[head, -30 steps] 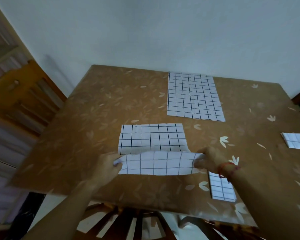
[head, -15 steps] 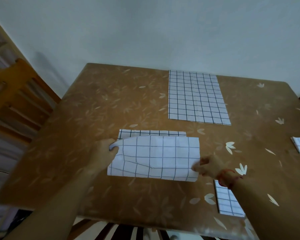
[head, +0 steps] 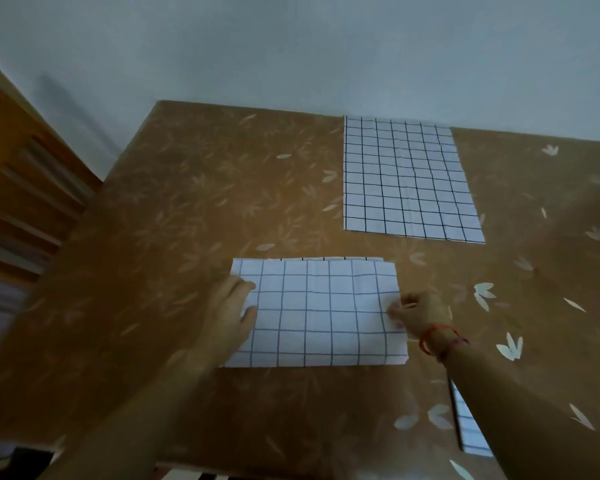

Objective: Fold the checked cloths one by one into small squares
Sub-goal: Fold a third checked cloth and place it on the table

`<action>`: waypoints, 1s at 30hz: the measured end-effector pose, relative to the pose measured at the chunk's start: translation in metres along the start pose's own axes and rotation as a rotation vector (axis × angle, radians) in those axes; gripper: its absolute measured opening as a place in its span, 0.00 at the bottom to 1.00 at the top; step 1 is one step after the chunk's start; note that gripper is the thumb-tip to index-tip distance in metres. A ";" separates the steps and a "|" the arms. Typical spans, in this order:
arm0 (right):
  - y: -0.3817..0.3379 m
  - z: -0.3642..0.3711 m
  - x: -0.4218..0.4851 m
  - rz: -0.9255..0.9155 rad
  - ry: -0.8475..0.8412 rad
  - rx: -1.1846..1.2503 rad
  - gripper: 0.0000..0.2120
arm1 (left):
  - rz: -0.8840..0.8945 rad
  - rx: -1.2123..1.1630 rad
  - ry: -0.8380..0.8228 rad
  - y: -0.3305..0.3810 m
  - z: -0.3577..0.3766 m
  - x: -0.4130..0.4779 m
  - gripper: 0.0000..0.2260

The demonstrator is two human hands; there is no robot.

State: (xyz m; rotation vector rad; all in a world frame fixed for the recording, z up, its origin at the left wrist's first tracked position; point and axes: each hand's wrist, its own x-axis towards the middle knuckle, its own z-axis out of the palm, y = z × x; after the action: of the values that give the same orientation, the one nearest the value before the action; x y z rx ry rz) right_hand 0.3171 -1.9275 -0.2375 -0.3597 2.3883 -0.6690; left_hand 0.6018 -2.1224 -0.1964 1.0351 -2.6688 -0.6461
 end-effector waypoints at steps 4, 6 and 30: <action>-0.010 0.003 0.005 -0.044 0.044 -0.071 0.08 | 0.117 0.094 -0.165 0.005 0.035 -0.028 0.15; -0.013 0.004 0.004 -0.048 0.061 -0.078 0.08 | 0.154 0.095 -0.218 0.009 0.047 -0.039 0.16; 0.016 0.111 -0.131 -0.947 -0.025 -0.716 0.26 | 0.292 0.308 -0.250 0.036 0.093 -0.094 0.24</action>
State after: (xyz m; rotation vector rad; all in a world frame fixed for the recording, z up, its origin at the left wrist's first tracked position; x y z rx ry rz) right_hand 0.4869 -1.9030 -0.2563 -1.8367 2.2665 -0.1247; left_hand 0.6174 -2.0044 -0.2646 0.6357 -3.1274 -0.3306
